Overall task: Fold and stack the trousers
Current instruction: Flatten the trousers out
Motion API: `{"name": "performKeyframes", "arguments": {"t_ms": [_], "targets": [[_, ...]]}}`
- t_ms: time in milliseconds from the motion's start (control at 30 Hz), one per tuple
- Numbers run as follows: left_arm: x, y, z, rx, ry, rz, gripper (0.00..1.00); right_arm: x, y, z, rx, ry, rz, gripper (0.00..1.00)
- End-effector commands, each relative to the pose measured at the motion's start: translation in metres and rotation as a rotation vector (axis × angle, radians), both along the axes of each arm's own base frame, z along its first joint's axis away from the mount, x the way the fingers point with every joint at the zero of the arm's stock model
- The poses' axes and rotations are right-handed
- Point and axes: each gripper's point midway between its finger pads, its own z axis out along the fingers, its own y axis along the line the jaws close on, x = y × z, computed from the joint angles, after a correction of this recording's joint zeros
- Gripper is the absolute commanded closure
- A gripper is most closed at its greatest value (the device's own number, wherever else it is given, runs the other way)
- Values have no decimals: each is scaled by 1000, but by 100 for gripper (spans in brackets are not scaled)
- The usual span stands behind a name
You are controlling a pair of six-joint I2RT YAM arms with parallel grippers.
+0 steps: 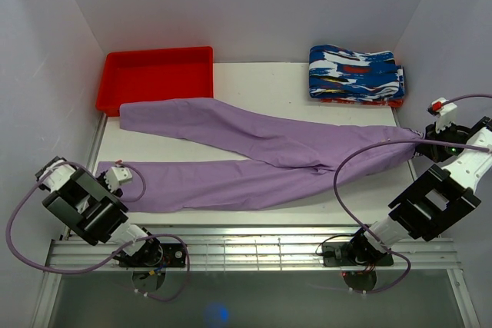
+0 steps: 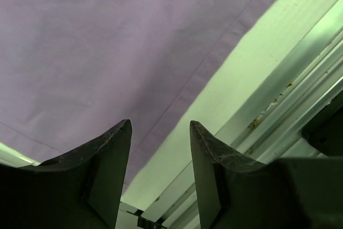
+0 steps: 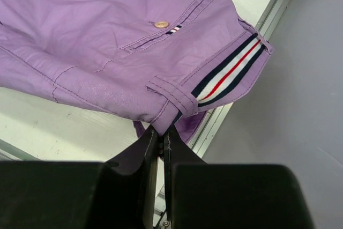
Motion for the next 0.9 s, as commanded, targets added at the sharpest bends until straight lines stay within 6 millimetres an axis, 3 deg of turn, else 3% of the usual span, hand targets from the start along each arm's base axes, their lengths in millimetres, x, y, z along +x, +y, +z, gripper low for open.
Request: {"name": "performKeyframes", "arguments": {"t_ms": [0,167,333,433,467,500,600,733,833,867], "targets": [[-6,6,-7,92,-28,-146,41,7,-1,4,1,-38,-3,92],[3,13,-25,166,-99,-189,38,5,-2,5,-31,-45,2,92],[-2,13,-52,205,-96,-228,41,5,-5,2,-31,-35,-4,92],[2,18,-60,232,-98,-228,54,8,-6,3,-30,-36,-11,92],[4,19,-60,230,-101,-225,69,9,-6,3,-32,-38,-12,92],[4,18,-59,222,-99,-219,77,10,-6,4,-31,-39,-12,92],[10,20,-44,202,-112,-205,99,12,-7,8,-34,-45,-14,92],[21,17,-12,152,-150,-180,100,11,-6,12,-38,-52,-10,92],[33,12,33,78,-222,-136,100,6,-5,14,-66,-52,-6,92],[33,-2,47,4,-241,-115,100,3,-5,12,-73,-49,-8,92]]}}
